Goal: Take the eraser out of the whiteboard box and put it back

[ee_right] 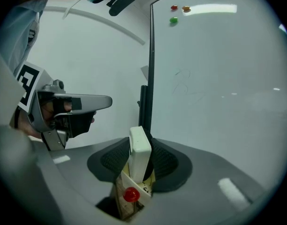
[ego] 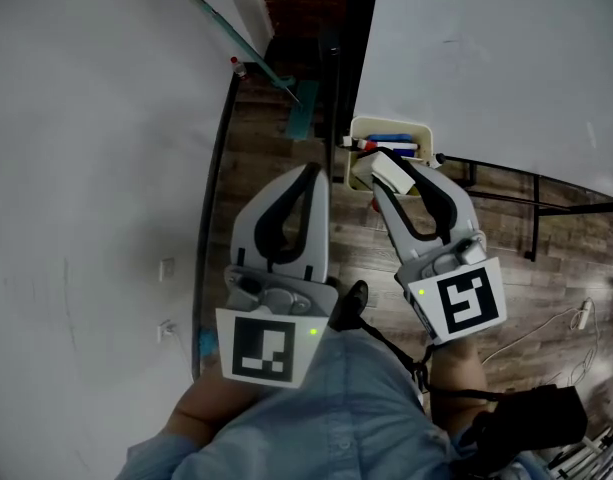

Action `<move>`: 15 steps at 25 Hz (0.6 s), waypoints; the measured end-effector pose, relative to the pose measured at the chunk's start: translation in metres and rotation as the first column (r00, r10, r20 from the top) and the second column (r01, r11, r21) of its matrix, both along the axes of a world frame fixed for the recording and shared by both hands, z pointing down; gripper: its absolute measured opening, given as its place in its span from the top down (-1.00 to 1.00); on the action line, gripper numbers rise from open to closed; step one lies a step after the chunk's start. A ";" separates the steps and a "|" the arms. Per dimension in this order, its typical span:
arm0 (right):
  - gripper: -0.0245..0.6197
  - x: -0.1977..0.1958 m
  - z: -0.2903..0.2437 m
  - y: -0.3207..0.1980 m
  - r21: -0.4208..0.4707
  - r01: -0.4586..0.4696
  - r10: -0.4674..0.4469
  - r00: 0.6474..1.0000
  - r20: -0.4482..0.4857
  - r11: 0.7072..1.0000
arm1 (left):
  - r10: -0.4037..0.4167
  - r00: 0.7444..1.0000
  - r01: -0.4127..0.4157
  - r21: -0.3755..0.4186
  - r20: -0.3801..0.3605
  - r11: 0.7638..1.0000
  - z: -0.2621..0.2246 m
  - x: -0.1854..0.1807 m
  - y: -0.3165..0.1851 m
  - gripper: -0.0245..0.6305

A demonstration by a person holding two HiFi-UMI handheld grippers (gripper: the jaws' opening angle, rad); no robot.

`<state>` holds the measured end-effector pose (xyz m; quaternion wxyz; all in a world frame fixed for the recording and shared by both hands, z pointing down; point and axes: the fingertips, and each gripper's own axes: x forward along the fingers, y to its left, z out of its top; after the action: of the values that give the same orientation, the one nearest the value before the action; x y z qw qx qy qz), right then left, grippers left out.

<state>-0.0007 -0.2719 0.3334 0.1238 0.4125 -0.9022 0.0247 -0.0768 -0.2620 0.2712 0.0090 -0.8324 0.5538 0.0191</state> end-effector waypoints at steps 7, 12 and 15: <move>0.49 -0.005 0.021 -0.008 -0.045 0.025 -0.025 0.999 -0.021 0.999 | 0.013 1.000 -0.013 -0.028 0.005 1.000 0.014 0.001 -0.018 0.91; 0.48 -0.009 0.036 -0.009 -0.081 0.041 -0.045 0.998 -0.044 0.996 | 0.017 1.000 -0.017 -0.039 0.008 0.999 0.017 0.001 -0.023 0.91; 0.47 -0.011 0.043 -0.009 -0.094 0.053 -0.059 0.996 -0.067 0.994 | 0.013 1.000 -0.012 -0.045 0.010 0.999 0.019 0.000 -0.025 0.91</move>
<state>-0.0112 -0.2812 0.3761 0.1748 0.3815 -0.9064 0.0484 -0.0772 -0.2866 0.2903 -0.0067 -0.8358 0.5489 0.0023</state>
